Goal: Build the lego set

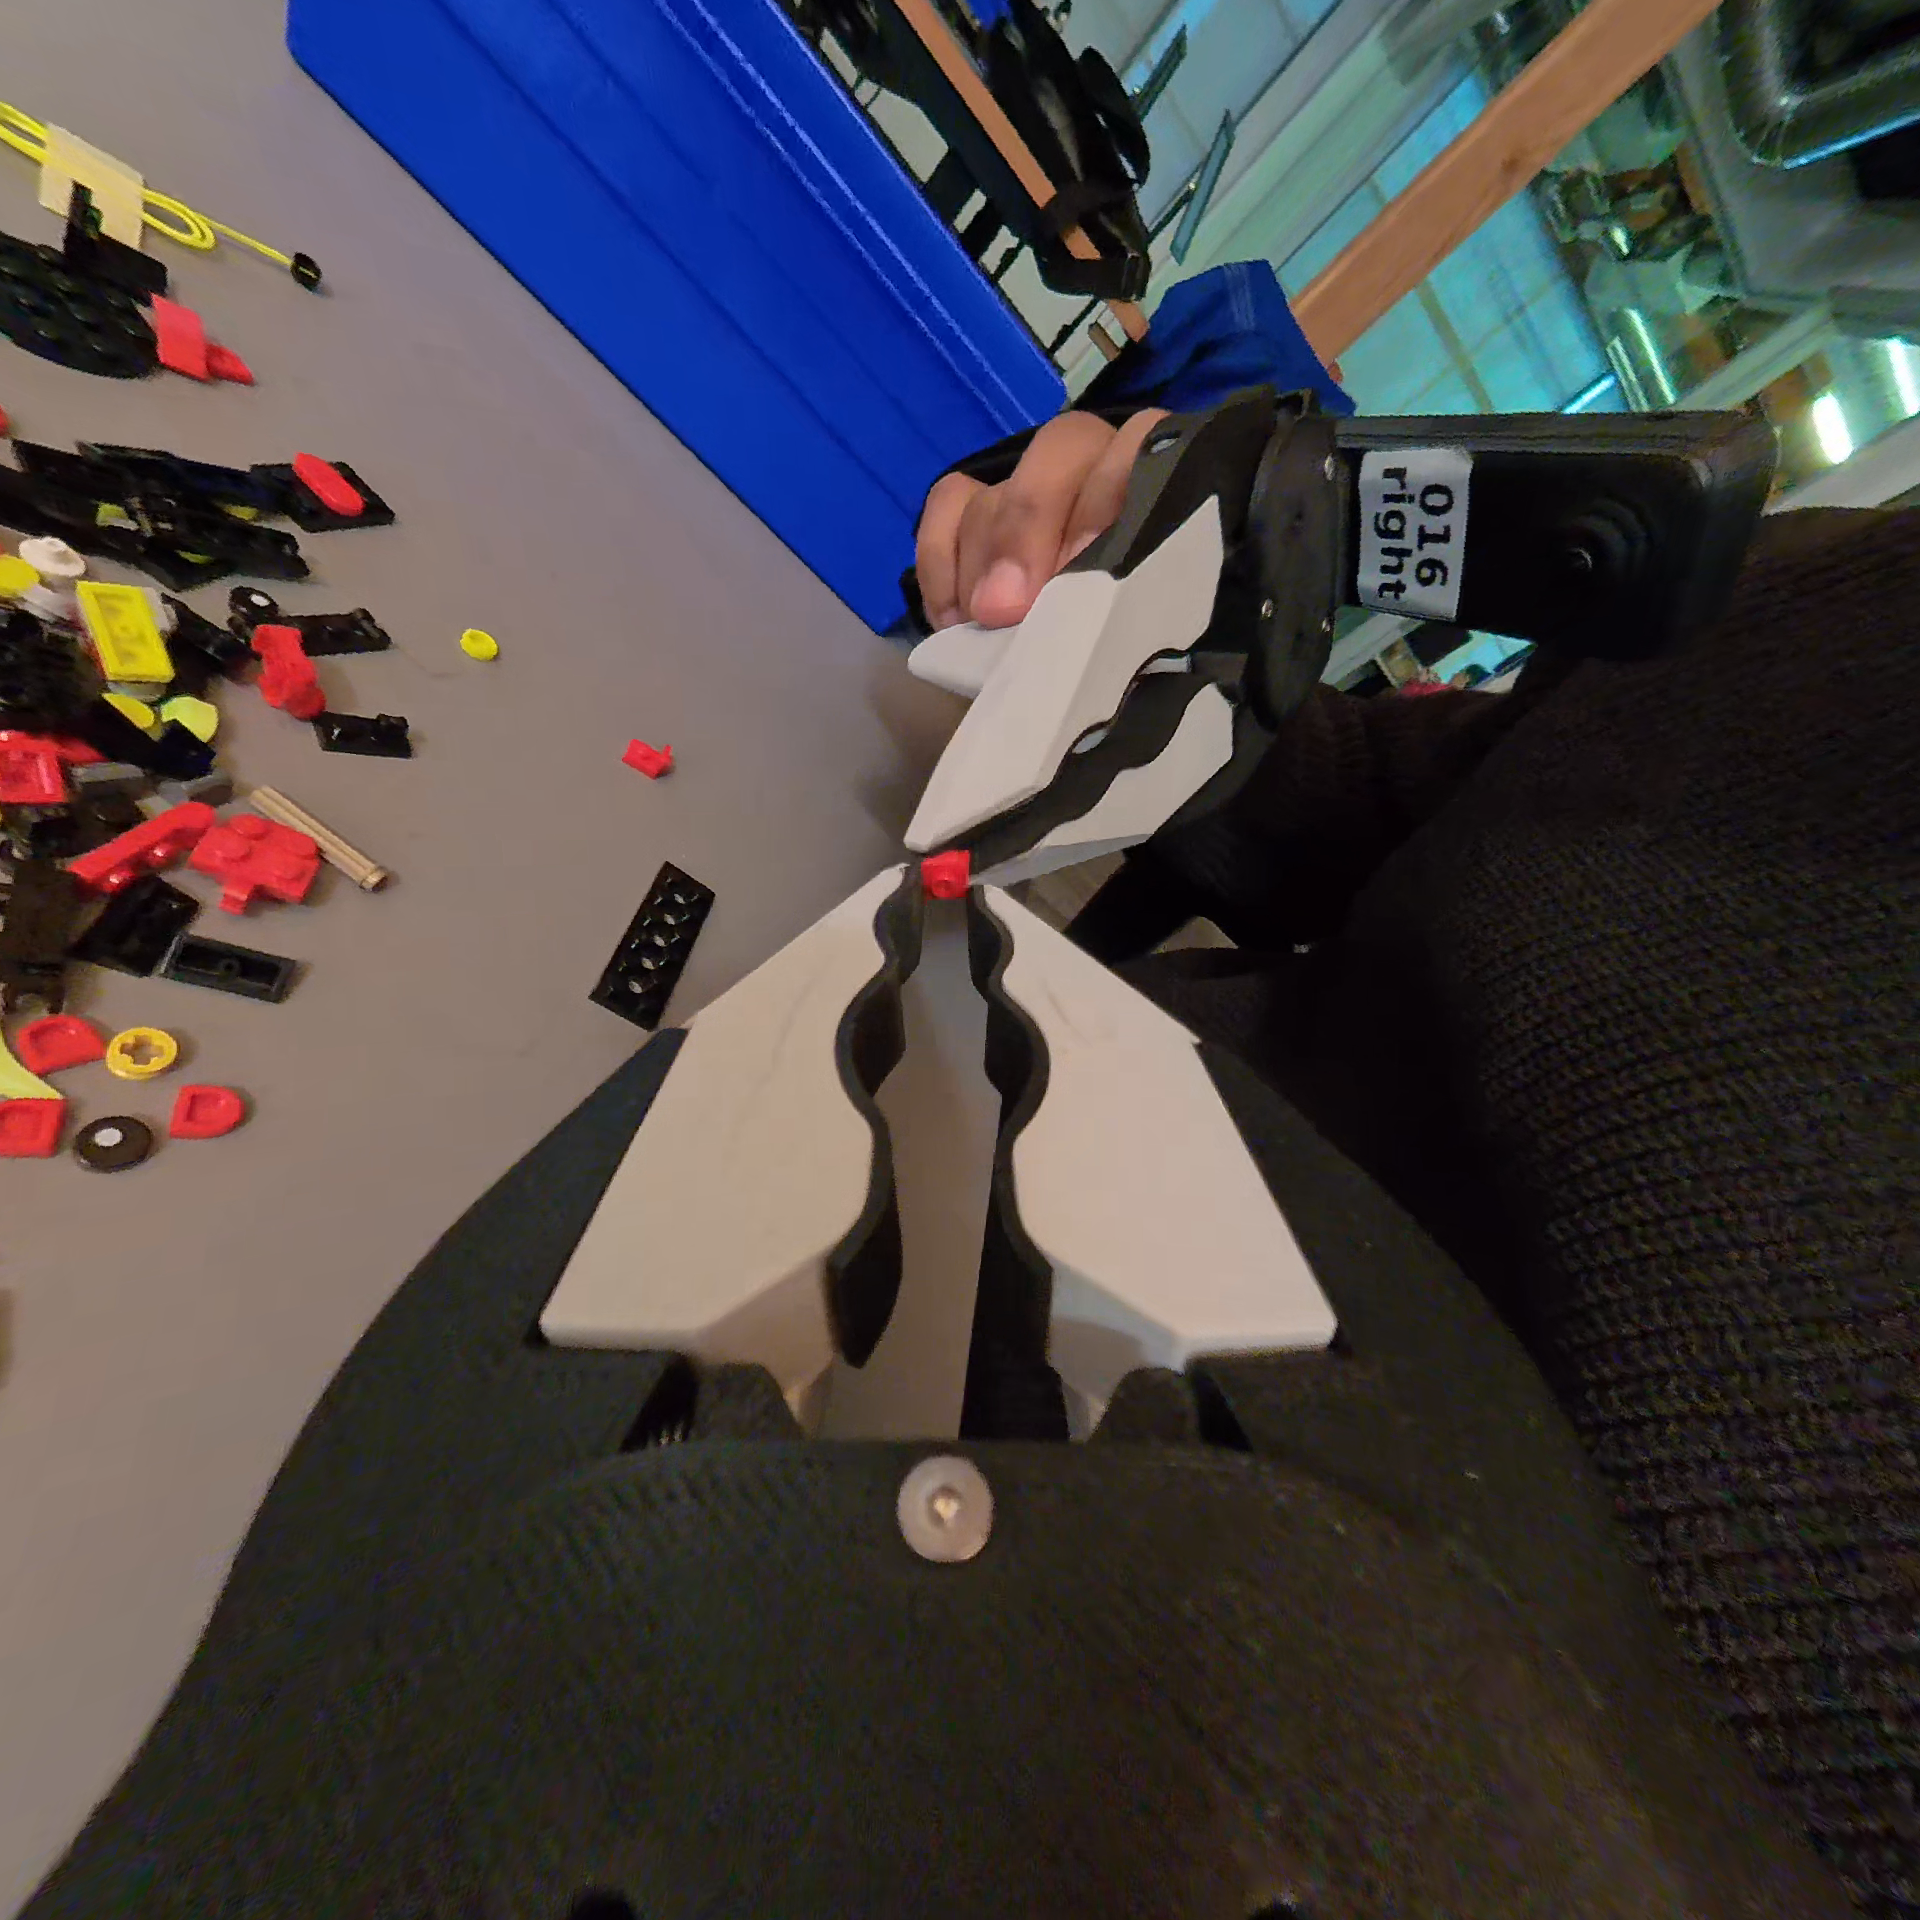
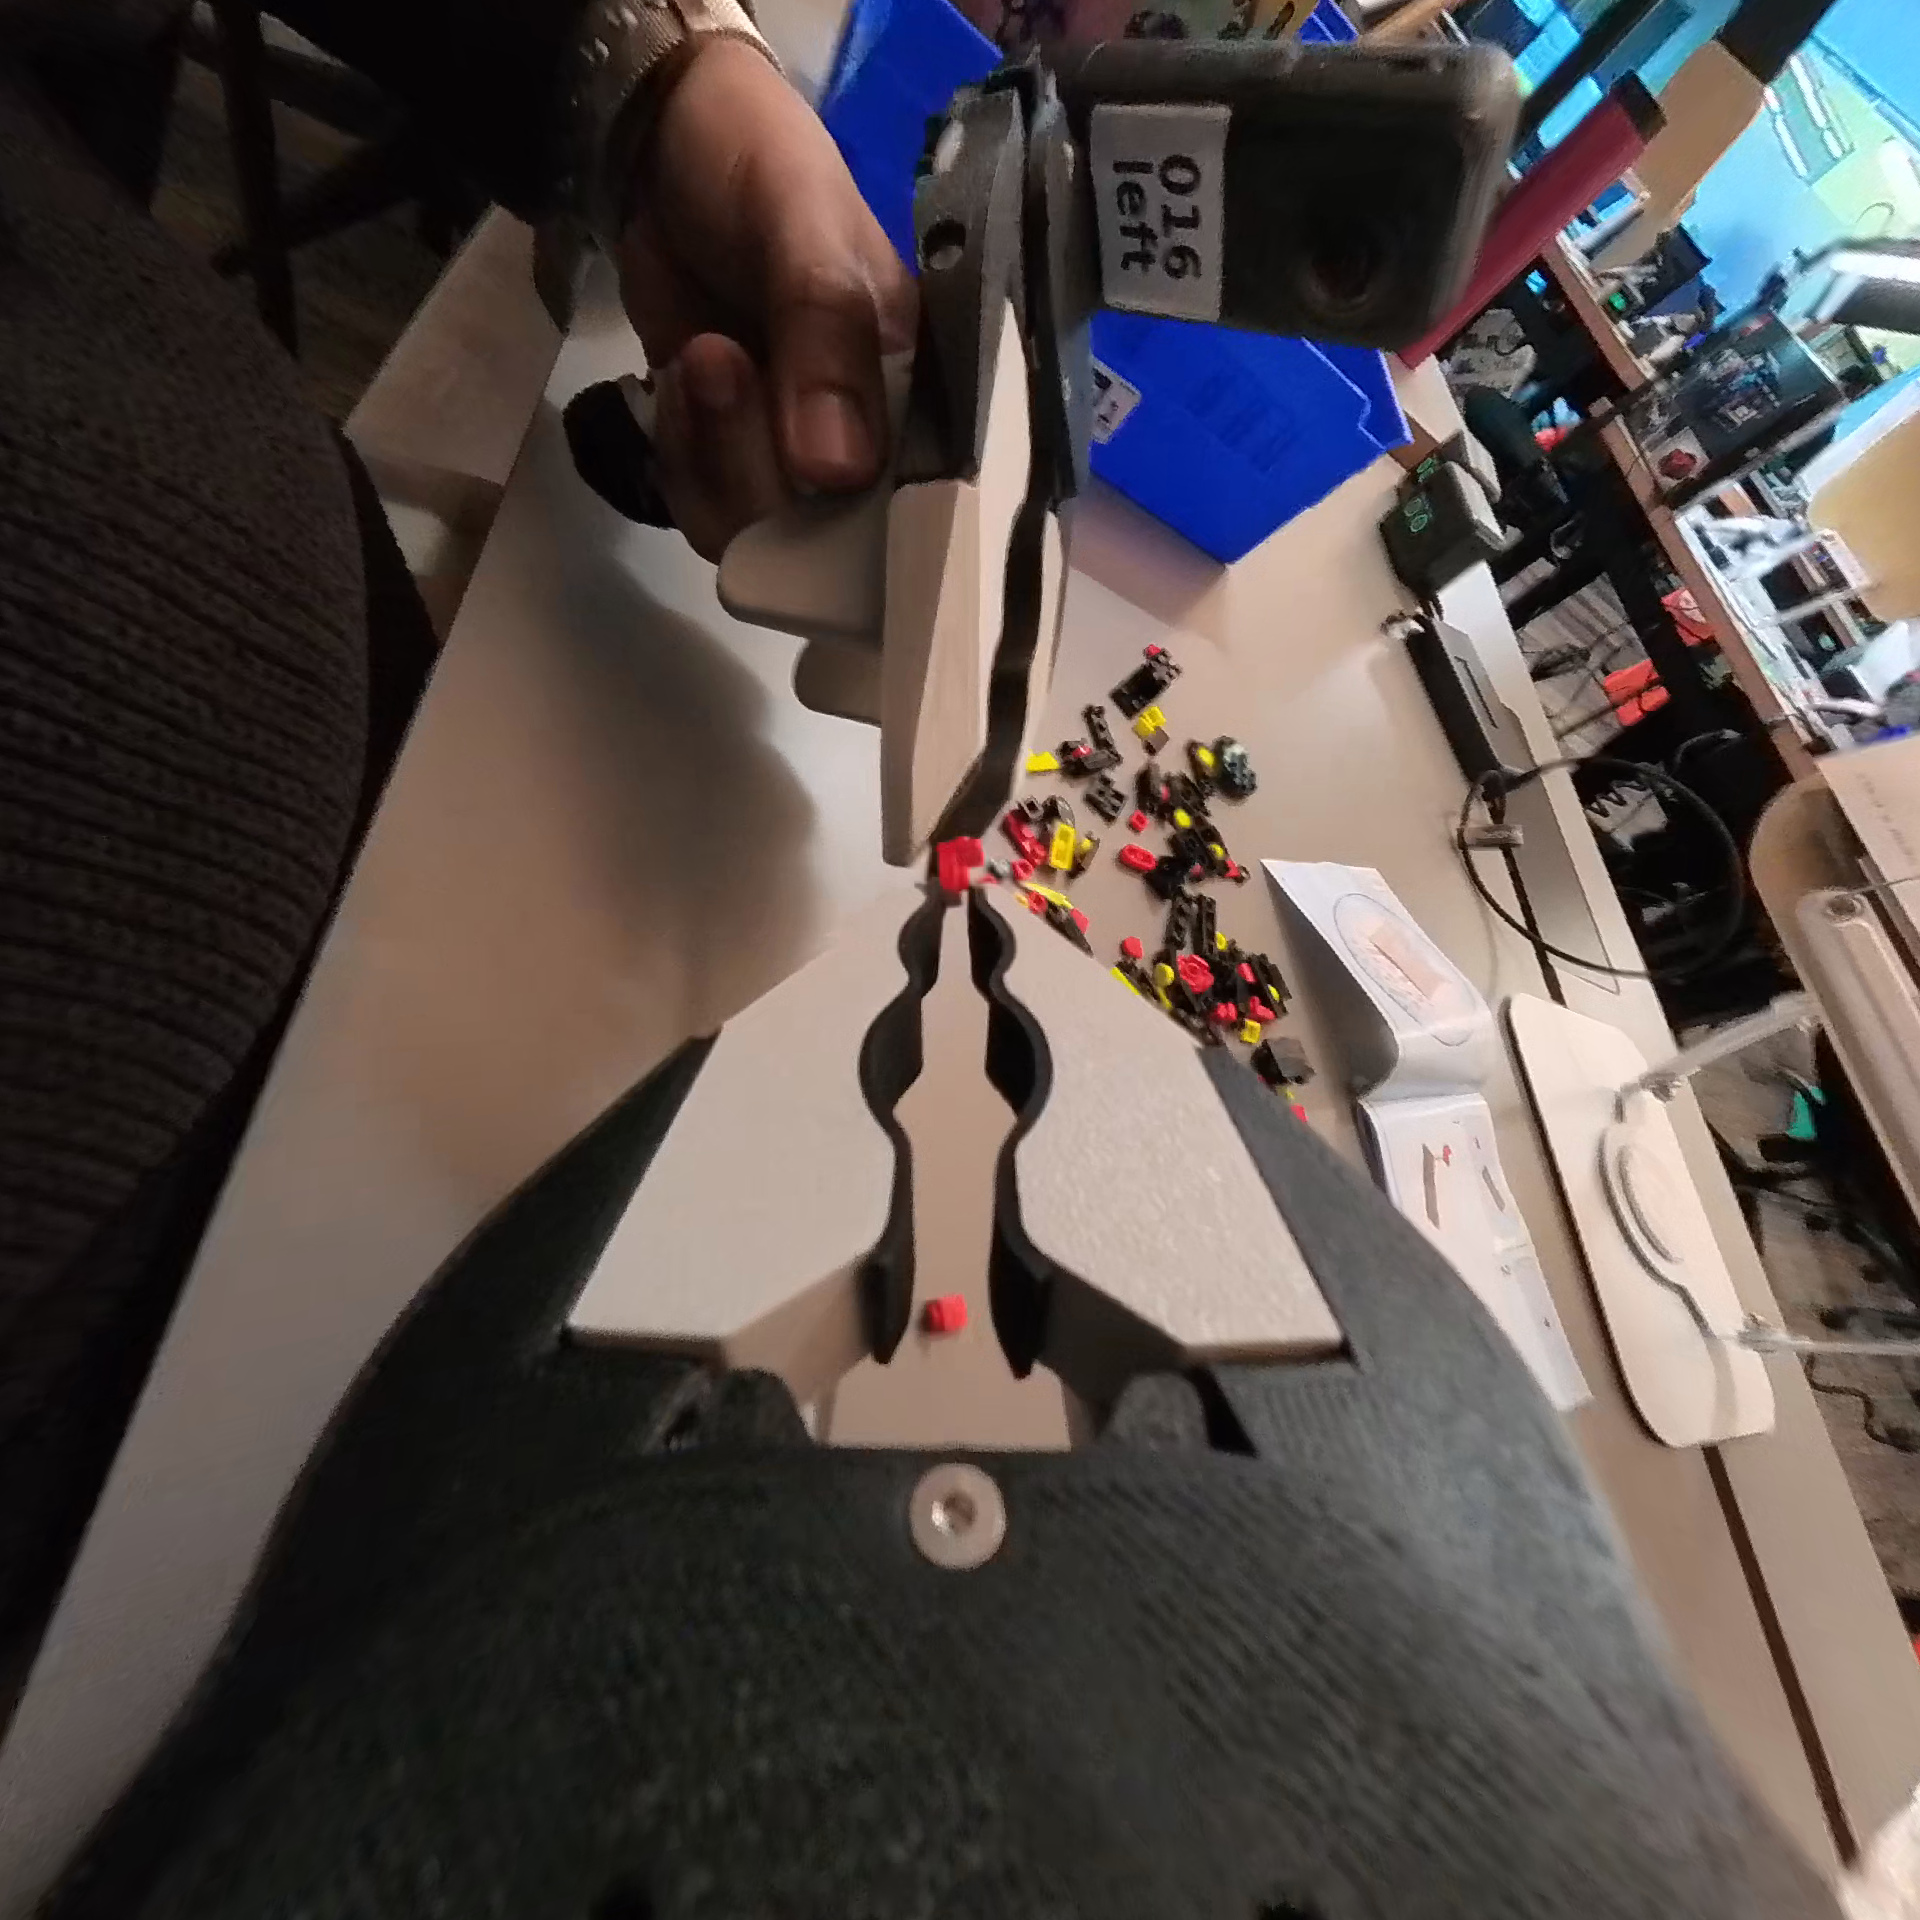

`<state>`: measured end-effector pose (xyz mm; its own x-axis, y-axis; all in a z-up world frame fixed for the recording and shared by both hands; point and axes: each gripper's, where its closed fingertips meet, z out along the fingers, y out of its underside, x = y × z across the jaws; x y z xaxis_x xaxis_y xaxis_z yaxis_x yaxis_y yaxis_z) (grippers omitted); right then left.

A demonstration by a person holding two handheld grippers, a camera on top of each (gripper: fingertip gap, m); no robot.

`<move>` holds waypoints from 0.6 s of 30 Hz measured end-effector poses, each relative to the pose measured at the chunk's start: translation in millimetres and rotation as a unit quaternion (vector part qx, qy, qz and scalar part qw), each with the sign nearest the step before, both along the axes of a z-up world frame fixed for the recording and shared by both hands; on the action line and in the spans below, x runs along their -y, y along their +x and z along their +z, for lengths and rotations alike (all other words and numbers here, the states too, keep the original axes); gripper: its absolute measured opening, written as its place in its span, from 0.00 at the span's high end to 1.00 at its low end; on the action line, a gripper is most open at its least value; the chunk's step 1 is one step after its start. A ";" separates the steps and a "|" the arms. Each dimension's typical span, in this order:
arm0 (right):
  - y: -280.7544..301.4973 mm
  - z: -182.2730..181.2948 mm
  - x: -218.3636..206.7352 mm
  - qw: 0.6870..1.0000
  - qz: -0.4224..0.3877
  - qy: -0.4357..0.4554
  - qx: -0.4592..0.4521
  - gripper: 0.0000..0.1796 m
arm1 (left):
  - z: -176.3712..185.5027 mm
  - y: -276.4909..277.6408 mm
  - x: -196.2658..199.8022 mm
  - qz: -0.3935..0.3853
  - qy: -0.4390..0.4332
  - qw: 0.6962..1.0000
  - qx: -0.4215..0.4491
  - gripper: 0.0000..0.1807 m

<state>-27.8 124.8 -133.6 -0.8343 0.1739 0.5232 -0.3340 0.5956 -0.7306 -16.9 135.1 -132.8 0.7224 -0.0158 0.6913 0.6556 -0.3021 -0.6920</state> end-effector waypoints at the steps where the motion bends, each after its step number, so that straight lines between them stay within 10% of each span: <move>1: -5.8 -0.4 -4.7 1.000 -0.016 0.005 -0.003 0.99 | -1.2 -2.4 0.2 0.006 -0.004 1.000 -0.002 0.97; 8: -73.9 -60.8 -102.7 0.945 -0.257 0.201 0.021 0.98 | 2.8 -13.1 3.5 0.029 0.010 0.999 0.032 0.89; 18: -62.8 -82.1 -117.0 0.925 -0.276 0.256 0.058 0.98 | 4.1 -6.1 5.1 0.011 0.011 0.999 0.036 0.89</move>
<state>-90.5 241.8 -215.7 -0.7487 0.3443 0.5665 0.1868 0.9295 -0.3181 -23.0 129.9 -128.7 0.6705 -0.0164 0.7418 0.7110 -0.2713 -0.6487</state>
